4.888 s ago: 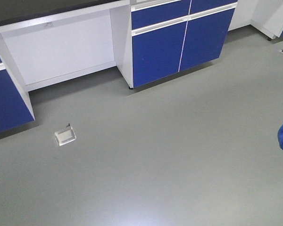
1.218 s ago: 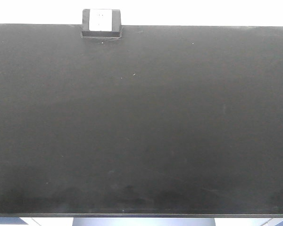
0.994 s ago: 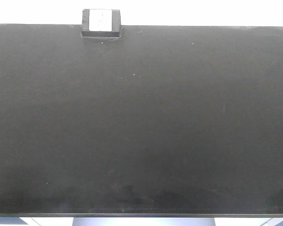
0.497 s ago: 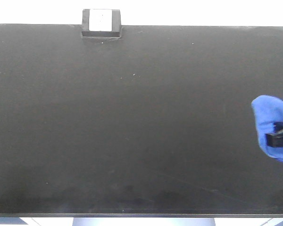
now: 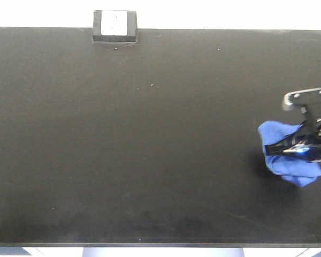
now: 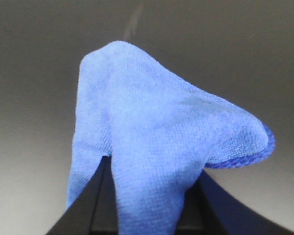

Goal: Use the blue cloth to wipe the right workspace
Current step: 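Lower the blue cloth onto the bench with the right gripper, then wipe the cloth back and forth across the bench with the right gripper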

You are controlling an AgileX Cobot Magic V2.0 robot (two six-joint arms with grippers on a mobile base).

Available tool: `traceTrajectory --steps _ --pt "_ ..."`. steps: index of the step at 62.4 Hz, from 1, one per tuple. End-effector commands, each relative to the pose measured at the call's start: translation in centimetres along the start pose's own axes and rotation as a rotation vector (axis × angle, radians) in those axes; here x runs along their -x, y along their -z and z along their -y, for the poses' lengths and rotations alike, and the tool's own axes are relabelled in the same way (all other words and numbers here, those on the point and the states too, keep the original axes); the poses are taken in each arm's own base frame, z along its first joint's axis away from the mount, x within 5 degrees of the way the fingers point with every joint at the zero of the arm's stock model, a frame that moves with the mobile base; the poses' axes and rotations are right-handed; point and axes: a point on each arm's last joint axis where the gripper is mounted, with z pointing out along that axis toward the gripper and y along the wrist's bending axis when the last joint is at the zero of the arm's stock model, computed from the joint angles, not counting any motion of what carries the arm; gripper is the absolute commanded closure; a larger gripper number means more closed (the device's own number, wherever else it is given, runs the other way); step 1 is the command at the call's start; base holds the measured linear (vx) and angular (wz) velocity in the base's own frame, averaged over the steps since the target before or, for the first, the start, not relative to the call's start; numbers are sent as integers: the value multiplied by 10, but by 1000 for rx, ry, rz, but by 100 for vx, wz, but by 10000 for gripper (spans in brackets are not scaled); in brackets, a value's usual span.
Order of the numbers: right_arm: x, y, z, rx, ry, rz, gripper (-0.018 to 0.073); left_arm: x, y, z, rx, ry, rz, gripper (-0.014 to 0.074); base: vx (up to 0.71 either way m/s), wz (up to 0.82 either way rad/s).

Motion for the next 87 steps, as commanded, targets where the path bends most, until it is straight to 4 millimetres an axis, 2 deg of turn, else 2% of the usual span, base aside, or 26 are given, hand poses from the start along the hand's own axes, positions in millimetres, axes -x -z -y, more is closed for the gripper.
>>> traceTrajectory --steps 1,6,10,13,24,29,32,35,40,50,55,58,62,67,79,85,87 --pt "15 -6 2 -9 3 85 559 -2 -1 1 -19 6 65 602 0 0" --pt "12 -20 -2 9 -29 50 559 -2 -1 1 -19 6 65 602 0 0" --pt "12 -26 -13 36 -34 37 559 -2 -1 1 -19 6 65 602 0 0" --pt "13 -28 -25 63 -15 42 559 -2 -1 1 -19 6 65 602 0 0" --pt "15 -22 -94 185 210 136 559 -2 -1 1 -19 6 65 602 0 0" --pt "14 -19 -109 213 254 155 559 -2 -1 1 -19 6 65 602 0 0" --pt "14 -19 -109 211 252 155 559 -2 -1 1 -19 6 65 602 0 0" --pt "15 -20 -102 195 252 152 559 -2 -1 1 -19 6 65 602 0 0" --pt "17 -25 -78 145 215 131 559 -2 -1 1 -19 6 65 602 0 0" --pt "16 -30 -3 -1 27 101 559 -2 -1 1 -19 6 65 602 0 0" --pt "14 -29 25 -51 -116 114 559 -2 -1 1 -19 6 65 602 0 0" --pt "13 -29 34 -64 -190 123 559 -2 -1 1 -19 6 65 602 0 0" --pt "13 -29 35 -60 -261 129 559 -2 -1 1 -19 6 65 602 0 0" --pt "15 -29 22 -27 -244 123 559 -2 -1 1 -19 6 65 602 0 0" --pt "21 -26 -65 133 55 155 559 -2 -1 1 -19 6 65 602 0 0" --pt "19 -21 -97 192 151 188 559 -2 -1 1 -19 6 65 602 0 0" --pt "19 -20 -102 199 167 199 559 -2 -1 1 -19 6 65 602 0 0"
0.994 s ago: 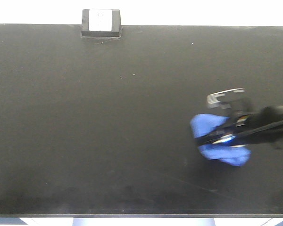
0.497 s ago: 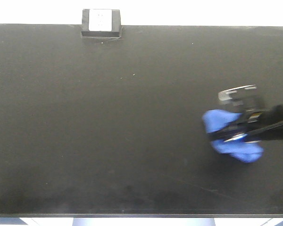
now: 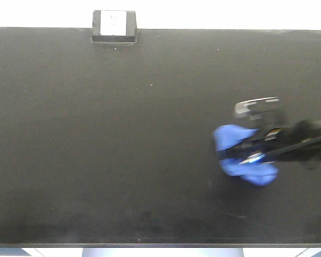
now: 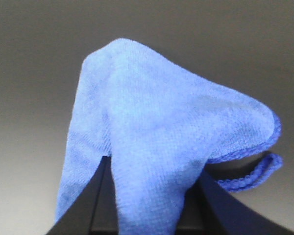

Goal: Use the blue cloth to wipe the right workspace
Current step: 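Wipe the cloth back and forth across the bench with the right gripper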

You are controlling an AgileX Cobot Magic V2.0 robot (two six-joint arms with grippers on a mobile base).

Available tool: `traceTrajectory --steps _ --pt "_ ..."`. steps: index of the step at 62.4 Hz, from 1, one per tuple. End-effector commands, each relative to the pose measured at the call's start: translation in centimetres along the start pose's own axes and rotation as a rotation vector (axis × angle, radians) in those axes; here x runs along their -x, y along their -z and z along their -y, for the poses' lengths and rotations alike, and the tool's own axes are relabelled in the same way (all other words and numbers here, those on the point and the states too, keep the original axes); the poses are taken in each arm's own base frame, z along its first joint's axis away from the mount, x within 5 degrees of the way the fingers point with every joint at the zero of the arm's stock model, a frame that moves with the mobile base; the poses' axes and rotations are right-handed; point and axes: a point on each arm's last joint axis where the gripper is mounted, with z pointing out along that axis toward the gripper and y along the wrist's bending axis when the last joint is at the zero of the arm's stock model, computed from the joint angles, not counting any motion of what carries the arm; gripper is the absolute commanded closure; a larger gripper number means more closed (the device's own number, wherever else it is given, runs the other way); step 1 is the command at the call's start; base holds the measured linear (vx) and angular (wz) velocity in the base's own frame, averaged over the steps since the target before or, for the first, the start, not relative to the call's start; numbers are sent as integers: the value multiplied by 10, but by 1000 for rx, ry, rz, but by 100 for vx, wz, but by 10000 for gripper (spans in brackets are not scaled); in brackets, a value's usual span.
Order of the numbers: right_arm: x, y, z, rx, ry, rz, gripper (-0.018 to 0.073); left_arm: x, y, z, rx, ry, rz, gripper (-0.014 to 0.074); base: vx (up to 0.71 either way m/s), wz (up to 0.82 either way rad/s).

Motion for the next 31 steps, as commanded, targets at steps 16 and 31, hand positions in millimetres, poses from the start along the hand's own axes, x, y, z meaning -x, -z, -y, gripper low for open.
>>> traceTrajectory --steps 16,31 --pt "16 11 32 -82 5 112 559 -2 -1 1 -19 6 65 602 0 0" --pt "4 20 97 -212 -234 107 552 -2 -1 1 -19 6 65 602 0 0"
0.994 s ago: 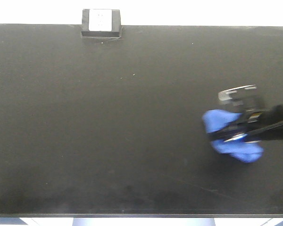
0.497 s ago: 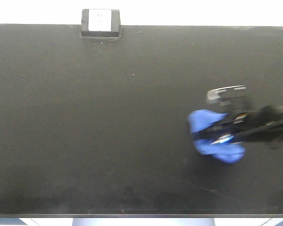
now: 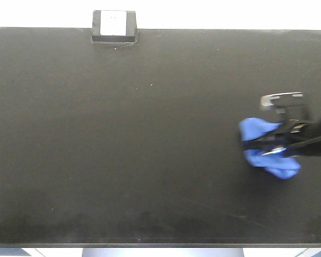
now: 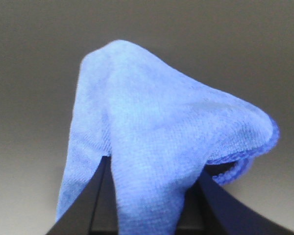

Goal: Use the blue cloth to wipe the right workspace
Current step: 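Wipe the cloth back and forth across the bench with the right gripper, then release the cloth and lift the right gripper away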

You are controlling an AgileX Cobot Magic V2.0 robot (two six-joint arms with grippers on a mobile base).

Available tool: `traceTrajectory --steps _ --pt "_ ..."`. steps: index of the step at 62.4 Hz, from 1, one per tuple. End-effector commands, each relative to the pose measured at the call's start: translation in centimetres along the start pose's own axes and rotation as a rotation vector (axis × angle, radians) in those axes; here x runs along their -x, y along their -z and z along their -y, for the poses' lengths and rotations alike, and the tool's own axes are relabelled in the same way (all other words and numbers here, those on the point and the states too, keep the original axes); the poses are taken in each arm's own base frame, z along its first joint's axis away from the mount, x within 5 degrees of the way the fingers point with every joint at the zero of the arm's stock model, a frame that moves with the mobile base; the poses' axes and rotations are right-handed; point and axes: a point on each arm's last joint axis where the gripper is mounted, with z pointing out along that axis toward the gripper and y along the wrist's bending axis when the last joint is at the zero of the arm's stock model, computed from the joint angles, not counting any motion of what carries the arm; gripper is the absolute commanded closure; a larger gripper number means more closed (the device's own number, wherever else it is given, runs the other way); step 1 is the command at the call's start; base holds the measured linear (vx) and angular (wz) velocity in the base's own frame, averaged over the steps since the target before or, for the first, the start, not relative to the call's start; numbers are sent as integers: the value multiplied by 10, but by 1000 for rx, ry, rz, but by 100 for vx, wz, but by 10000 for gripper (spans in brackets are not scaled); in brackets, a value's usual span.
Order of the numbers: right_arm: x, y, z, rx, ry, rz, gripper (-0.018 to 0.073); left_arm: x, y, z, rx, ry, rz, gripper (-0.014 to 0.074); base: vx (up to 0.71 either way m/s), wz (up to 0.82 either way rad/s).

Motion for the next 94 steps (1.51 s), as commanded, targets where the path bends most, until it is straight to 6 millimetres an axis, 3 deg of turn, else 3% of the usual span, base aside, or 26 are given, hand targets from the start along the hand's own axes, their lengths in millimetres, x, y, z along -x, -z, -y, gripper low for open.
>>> traceTrajectory --steps 1,13,27,36,45,53,60,67,77,84,94 --pt "13 9 14 -36 -53 81 549 -2 -1 1 -19 6 65 602 0 0" --pt "17 10 4 -13 2 79 457 -2 -1 1 -19 6 65 602 0 0" --pt "33 24 -2 14 45 102 172 -2 -1 1 -19 6 65 602 0 0" --pt "48 45 -3 23 49 158 -20 -2 -1 1 -19 6 65 602 0 0" --pt "60 80 -4 26 55 256 -102 -2 -1 1 -19 6 65 602 0 0" --pt "64 126 -5 27 63 384 -75 -2 -1 1 -19 6 65 602 0 0" --pt "56 176 -8 37 75 491 14 -2 -1 1 -19 6 65 602 0 0" --pt "38 226 -11 44 91 608 186 -2 -1 1 -19 6 65 602 0 0" --pt "4 286 -15 47 115 774 568 -2 -1 1 -19 6 65 602 0 0" --pt "-11 305 -16 44 123 842 570 -2 -1 1 -19 6 65 602 0 0" --pt "-20 315 -17 57 117 874 568 -2 -1 1 -19 6 65 602 0 0"
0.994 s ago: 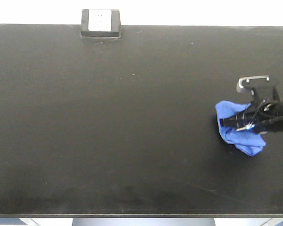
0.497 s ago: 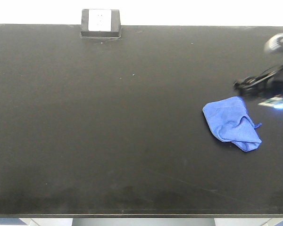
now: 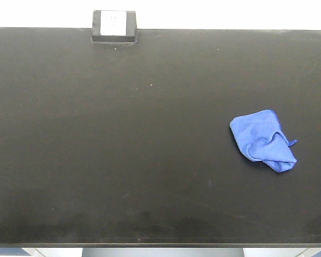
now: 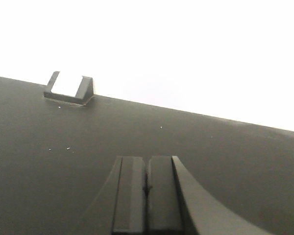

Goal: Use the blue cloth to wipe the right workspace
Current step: 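Release the cloth and lift the right gripper away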

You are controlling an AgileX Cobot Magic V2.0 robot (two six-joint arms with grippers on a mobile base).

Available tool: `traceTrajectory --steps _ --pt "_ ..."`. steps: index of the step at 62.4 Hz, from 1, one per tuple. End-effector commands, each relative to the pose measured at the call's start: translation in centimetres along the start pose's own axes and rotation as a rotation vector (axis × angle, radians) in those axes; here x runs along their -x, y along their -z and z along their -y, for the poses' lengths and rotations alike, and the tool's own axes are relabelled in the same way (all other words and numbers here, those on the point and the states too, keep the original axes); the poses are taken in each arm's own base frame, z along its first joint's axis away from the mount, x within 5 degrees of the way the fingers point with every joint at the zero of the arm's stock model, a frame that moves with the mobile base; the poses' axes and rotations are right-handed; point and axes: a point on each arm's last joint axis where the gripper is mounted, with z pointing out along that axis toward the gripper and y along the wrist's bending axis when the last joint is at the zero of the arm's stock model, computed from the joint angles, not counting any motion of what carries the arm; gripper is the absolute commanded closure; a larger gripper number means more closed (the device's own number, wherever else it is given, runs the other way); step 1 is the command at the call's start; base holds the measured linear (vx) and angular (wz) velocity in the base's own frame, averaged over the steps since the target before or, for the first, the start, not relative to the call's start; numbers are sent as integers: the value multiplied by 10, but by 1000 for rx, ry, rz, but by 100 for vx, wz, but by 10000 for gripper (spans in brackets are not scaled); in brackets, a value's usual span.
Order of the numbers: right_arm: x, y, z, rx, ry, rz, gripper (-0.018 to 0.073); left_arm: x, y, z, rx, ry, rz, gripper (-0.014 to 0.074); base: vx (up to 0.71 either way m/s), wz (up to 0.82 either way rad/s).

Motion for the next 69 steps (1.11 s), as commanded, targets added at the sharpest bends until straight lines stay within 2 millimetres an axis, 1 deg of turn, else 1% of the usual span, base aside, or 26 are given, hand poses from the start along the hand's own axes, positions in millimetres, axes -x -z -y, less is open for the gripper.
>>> traceTrajectory --steps 1,8,38,45,49,54,60,64,65,69 --pt "14 8 1 -19 -2 101 568 -2 -1 1 -19 6 65 602 0 0" --pt "14 12 1 -19 -1 108 567 -2 -1 1 -19 6 65 602 0 0" --pt "13 11 0 -15 0 95 567 -2 -1 1 -19 6 65 602 0 0" --pt "12 12 2 -34 37 91 567 -2 -1 1 -19 6 65 602 0 0" --pt "12 16 2 -48 40 97 567 -2 -1 1 -19 6 65 602 0 0" --pt "11 22 2 -56 -5 127 567 -2 -1 1 -19 6 65 602 0 0" --pt "-3 28 3 -89 -42 188 567 -2 -1 1 -19 6 65 602 0 0" --pt "-20 27 3 -114 -48 231 567 -2 -1 1 -19 6 65 602 0 0" --pt "-28 25 3 -120 -48 228 567 -2 -1 1 -19 6 65 602 0 0" --pt "-48 25 3 -139 -53 282 567 -2 -1 1 -19 6 65 602 0 0"
